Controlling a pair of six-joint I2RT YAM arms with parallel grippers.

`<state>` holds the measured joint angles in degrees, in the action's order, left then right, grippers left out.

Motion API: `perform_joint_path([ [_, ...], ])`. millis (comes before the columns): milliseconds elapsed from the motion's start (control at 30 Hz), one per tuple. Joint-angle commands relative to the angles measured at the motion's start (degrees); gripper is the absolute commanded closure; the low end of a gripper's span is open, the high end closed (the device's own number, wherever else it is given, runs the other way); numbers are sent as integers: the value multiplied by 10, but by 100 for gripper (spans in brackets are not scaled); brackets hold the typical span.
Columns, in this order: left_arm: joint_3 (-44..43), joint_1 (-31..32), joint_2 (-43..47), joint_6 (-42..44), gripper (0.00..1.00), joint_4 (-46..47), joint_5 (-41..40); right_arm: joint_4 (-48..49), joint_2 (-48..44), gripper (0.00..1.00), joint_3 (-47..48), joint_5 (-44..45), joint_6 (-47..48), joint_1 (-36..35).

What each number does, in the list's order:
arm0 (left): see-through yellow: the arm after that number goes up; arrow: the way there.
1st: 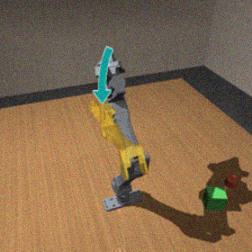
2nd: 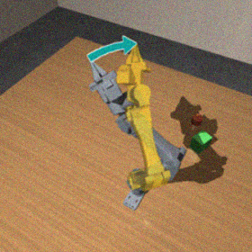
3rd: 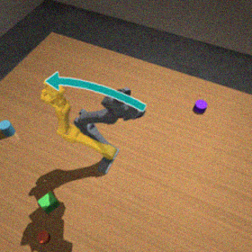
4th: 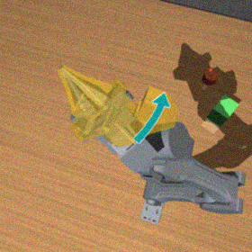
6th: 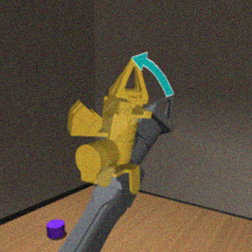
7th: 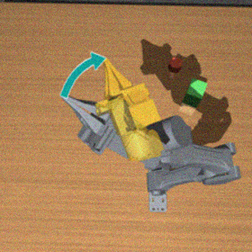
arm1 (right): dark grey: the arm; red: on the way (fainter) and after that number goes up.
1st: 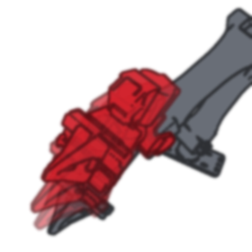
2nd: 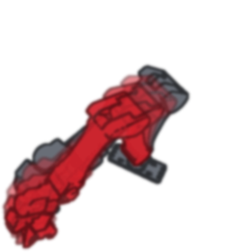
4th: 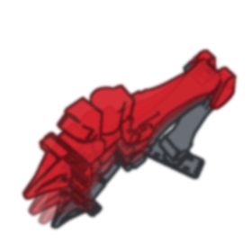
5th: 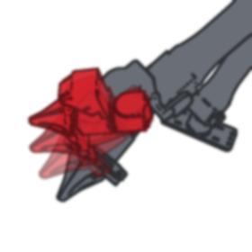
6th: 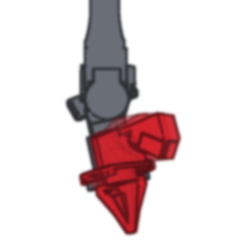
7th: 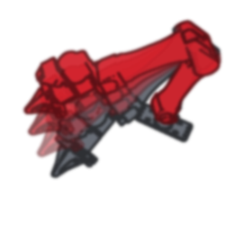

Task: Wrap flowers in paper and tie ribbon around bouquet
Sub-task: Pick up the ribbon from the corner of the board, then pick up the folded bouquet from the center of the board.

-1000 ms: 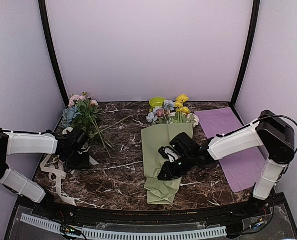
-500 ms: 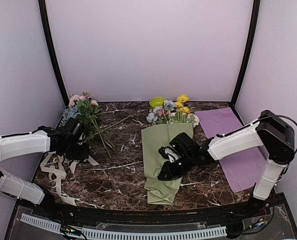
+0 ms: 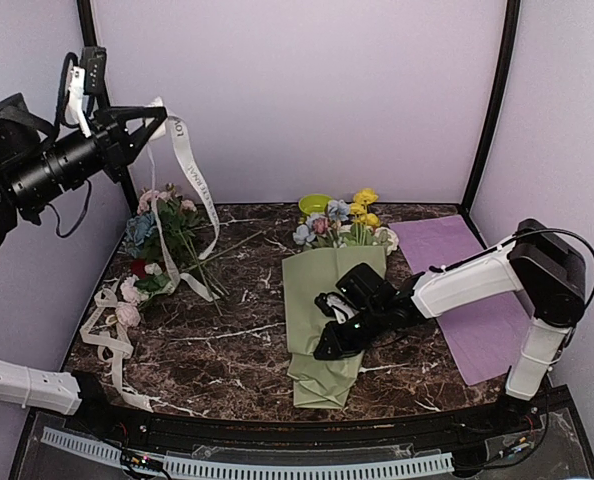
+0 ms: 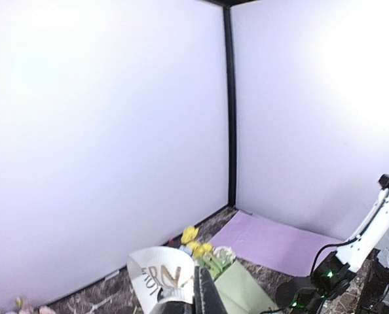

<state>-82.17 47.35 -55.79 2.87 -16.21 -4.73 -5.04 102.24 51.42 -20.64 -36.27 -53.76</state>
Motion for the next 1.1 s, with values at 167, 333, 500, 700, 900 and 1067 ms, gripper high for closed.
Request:
perform_joint_path([
  [167,-47,7,-81,56,100,-65,293,-39,46,80,5,38,5,-3],
  [333,109,7,-92,52,100,-72,416,-38,43,80,2,37,4,-3],
  [500,253,37,-136,43,100,-30,449,-39,33,80,-3,38,-2,-3],
  [700,297,64,-214,58,54,-19,377,-37,26,80,-4,37,-8,-3],
  [900,306,65,-224,68,32,-23,268,-37,19,80,-6,39,-13,-4],
  [1067,302,90,-230,86,28,-18,235,-37,13,80,-2,41,-15,-5],
])
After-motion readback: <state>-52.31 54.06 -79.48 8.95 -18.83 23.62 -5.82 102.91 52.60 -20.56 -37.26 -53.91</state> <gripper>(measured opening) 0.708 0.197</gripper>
